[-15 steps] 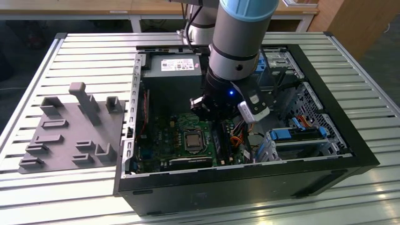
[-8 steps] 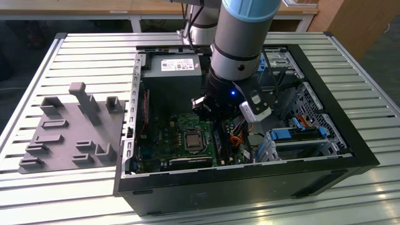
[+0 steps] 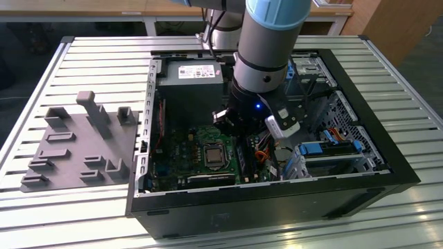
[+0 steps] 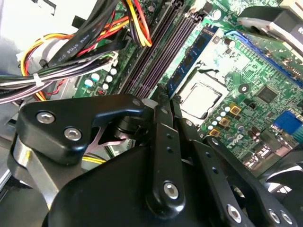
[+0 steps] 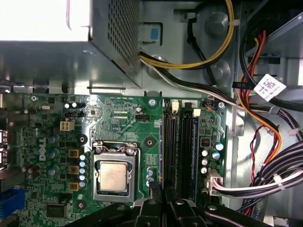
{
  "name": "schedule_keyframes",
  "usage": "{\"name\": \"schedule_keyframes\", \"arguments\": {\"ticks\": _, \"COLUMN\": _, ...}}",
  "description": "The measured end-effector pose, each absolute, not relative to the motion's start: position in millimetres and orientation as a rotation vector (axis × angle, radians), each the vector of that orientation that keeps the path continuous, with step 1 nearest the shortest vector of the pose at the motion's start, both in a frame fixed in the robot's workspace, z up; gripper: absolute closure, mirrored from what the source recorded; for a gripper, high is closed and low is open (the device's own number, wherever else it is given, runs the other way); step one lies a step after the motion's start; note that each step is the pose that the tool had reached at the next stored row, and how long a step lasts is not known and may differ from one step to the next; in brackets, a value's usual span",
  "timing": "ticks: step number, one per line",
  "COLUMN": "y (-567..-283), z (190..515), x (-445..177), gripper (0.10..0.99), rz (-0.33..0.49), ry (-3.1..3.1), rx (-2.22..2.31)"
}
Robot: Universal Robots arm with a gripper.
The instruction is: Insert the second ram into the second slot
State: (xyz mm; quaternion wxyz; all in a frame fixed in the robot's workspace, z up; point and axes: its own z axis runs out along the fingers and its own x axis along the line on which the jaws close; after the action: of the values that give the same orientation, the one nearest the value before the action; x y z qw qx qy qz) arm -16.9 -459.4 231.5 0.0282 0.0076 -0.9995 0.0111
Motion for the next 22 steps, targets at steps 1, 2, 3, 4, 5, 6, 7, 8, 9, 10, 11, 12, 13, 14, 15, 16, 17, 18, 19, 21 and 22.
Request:
{"name": "schedule_keyframes", "arguments": {"ticks": 1, "y": -459.7, "z": 230.9, "x": -16.9, "gripper": 0.949, "rz": 0.034, "ry": -3.085, "rx": 0.021}}
{"name": "schedule_keyframes", "arguments": {"ticks": 2, "y": -460.1, "z": 230.3, "x": -16.8, "gripper": 0.949, "rz": 0.034, "ry": -3.085, "rx": 0.019}}
{"name": "schedule_keyframes", "arguments": {"ticks": 3, "y": -460.6, "z": 230.0, "x": -16.6, "gripper": 0.949, "rz": 0.034, "ry": -3.085, "rx": 0.018}}
{"name": "schedule_keyframes", "arguments": {"ticks": 4, "y": -461.0, "z": 229.8, "x": -16.3, "gripper": 0.949, "rz": 0.034, "ry": -3.085, "rx": 0.017}}
{"name": "schedule_keyframes", "arguments": {"ticks": 5, "y": -461.2, "z": 229.5, "x": -15.6, "gripper": 0.949, "rz": 0.034, "ry": -3.085, "rx": 0.017}}
{"name": "schedule_keyframes", "arguments": {"ticks": 6, "y": -461.2, "z": 229.3, "x": -14.1, "gripper": 0.949, "rz": 0.034, "ry": -3.085, "rx": 0.017}}
{"name": "schedule_keyframes", "arguments": {"ticks": 7, "y": -461.3, "z": 229.1, "x": -12.7, "gripper": 0.949, "rz": 0.034, "ry": -3.085, "rx": 0.017}}
{"name": "schedule_keyframes", "arguments": {"ticks": 8, "y": -461.3, "z": 228.8, "x": -11.9, "gripper": 0.949, "rz": 0.034, "ry": -3.085, "rx": 0.017}}
{"name": "schedule_keyframes", "arguments": {"ticks": 9, "y": -461.3, "z": 228.6, "x": -11.5, "gripper": 0.949, "rz": 0.034, "ry": -3.085, "rx": 0.017}}
{"name": "schedule_keyframes", "arguments": {"ticks": 10, "y": -461.4, "z": 228.4, "x": -11.3, "gripper": 0.949, "rz": 0.034, "ry": -3.085, "rx": 0.016}}
{"name": "schedule_keyframes", "arguments": {"ticks": 11, "y": -461.3, "z": 228.2, "x": -11.1, "gripper": 0.949, "rz": 0.034, "ry": -3.085, "rx": 0.016}}
{"name": "schedule_keyframes", "arguments": {"ticks": 12, "y": -461.3, "z": 228.0, "x": -10.9, "gripper": 0.949, "rz": 0.034, "ry": -3.085, "rx": 0.017}}
{"name": "schedule_keyframes", "arguments": {"ticks": 13, "y": -461.3, "z": 227.8, "x": -10.6, "gripper": 0.949, "rz": 0.034, "ry": -3.085, "rx": 0.017}}
{"name": "schedule_keyframes", "arguments": {"ticks": 14, "y": -461.3, "z": 227.4, "x": -10.1, "gripper": 0.949, "rz": 0.033, "ry": -3.085, "rx": 0.017}}
{"name": "schedule_keyframes", "arguments": {"ticks": 15, "y": -461.4, "z": 227.1, "x": -9.2, "gripper": 0.949, "rz": 0.03, "ry": -3.085, "rx": 0.017}}
{"name": "schedule_keyframes", "arguments": {"ticks": 16, "y": -461.3, "z": 226.7, "x": -8.2, "gripper": 0.949, "rz": 0.023, "ry": -3.085, "rx": 0.017}}
{"name": "schedule_keyframes", "arguments": {"ticks": 17, "y": -461.3, "z": 226.2, "x": -7.3, "gripper": 0.949, "rz": 0.014, "ry": -3.085, "rx": 0.017}}
{"name": "schedule_keyframes", "arguments": {"ticks": 18, "y": -461.3, "z": 225.6, "x": -6.8, "gripper": 0.949, "rz": 0.01, "ry": -3.085, "rx": 0.017}}
{"name": "schedule_keyframes", "arguments": {"ticks": 19, "y": -461.3, "z": 225.1, "x": -6.7, "gripper": 0.949, "rz": 0.009, "ry": -3.085, "rx": 0.017}}
{"name": "schedule_keyframes", "arguments": {"ticks": 21, "y": -461.4, "z": 224.0, "x": -6.8, "gripper": 0.949, "rz": 0.009, "ry": -3.085, "rx": 0.017}}
{"name": "schedule_keyframes", "arguments": {"ticks": 22, "y": -461.5, "z": 223.5, "x": -6.7, "gripper": 0.949, "rz": 0.009, "ry": -3.085, "rx": 0.017}}
